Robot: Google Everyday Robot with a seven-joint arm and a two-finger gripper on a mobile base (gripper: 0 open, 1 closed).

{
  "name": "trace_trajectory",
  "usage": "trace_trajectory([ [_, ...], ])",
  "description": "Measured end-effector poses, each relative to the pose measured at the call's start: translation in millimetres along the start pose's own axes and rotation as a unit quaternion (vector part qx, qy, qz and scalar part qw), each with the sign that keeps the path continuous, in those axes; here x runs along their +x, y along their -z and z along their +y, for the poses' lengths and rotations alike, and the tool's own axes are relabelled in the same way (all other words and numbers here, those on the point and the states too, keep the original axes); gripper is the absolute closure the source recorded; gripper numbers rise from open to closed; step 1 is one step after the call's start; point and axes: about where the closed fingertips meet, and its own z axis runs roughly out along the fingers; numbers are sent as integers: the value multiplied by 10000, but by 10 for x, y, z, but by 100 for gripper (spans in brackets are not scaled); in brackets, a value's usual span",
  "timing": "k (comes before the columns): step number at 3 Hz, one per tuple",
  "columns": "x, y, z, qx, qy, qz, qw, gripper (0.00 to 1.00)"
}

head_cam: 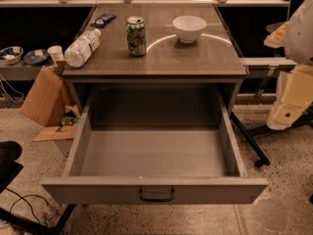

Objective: Place green can into top drawer

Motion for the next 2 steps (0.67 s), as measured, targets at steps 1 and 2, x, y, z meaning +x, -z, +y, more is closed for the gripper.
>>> trace_trajectory([
  [1,0,0,0,0,0,0,10000,0],
  [2,-66,-78,-135,275,60,-318,9991,0],
])
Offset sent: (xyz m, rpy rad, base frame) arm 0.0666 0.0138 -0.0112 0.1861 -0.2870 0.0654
